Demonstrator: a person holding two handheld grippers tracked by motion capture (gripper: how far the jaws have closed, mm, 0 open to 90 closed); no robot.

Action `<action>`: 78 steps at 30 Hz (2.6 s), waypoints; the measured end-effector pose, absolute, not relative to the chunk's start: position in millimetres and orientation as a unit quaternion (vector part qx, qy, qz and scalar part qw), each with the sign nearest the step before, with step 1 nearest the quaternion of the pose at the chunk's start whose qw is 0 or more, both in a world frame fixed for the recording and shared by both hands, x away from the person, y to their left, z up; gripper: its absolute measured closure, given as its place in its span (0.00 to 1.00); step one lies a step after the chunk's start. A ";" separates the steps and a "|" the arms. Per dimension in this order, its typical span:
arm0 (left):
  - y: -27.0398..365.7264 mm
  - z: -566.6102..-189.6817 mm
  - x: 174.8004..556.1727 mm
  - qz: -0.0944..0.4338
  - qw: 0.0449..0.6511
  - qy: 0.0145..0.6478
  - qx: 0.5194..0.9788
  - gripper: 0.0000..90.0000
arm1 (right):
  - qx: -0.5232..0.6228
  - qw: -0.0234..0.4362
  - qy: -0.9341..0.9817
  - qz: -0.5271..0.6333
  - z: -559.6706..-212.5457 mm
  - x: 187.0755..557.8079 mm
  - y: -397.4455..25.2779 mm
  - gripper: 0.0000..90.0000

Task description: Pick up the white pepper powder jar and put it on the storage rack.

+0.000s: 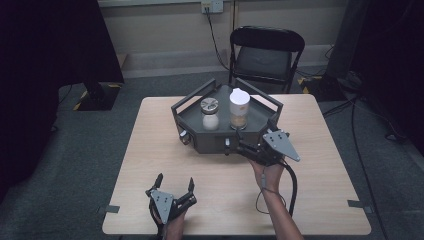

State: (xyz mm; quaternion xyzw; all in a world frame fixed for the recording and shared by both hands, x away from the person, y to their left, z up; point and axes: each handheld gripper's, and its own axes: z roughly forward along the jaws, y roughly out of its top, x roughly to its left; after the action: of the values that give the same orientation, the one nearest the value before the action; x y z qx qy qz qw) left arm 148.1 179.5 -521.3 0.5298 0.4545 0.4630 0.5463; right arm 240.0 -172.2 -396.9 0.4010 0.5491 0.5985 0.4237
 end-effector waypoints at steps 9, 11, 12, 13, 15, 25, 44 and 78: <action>179.5 -521.3 148.1 0.463 0.546 0.454 0.530 0.00 | 0.400 0.430 0.544 0.600 -403.0 222.9 -177.8 0.00; 179.6 -521.4 148.1 0.463 0.547 0.454 0.530 0.00 | 0.400 0.430 0.543 0.600 -404.9 220.2 -178.8 0.00; 179.5 -521.4 148.1 0.463 0.546 0.454 0.530 0.00 | 0.400 0.431 0.542 0.600 -406.3 218.4 -179.3 0.00; 179.5 -521.4 148.1 0.463 0.546 0.454 0.530 0.00 | 0.400 0.431 0.543 0.599 -407.4 216.7 -180.0 0.00; 179.5 -521.5 148.1 0.463 0.547 0.454 0.529 0.00 | 0.401 0.433 0.542 0.599 -410.8 213.2 -181.2 0.00; 179.4 -521.4 148.1 0.463 0.546 0.454 0.529 0.00 | 0.407 0.444 0.546 0.582 -425.8 197.2 -185.5 0.00; 179.1 -521.6 148.0 0.464 0.546 0.455 0.529 0.00 | 0.431 0.429 0.546 0.576 -462.7 167.1 -191.3 0.00; 178.8 -521.6 147.9 0.465 0.546 0.455 0.529 0.00 | 0.435 0.448 0.549 0.556 -516.1 146.1 -192.6 0.00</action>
State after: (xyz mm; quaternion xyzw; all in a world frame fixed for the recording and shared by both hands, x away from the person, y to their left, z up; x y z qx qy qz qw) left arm 147.9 178.8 -521.6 0.5285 0.4551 0.4646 0.5456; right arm 146.1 -192.6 -516.1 0.4348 0.5493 0.5557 0.4477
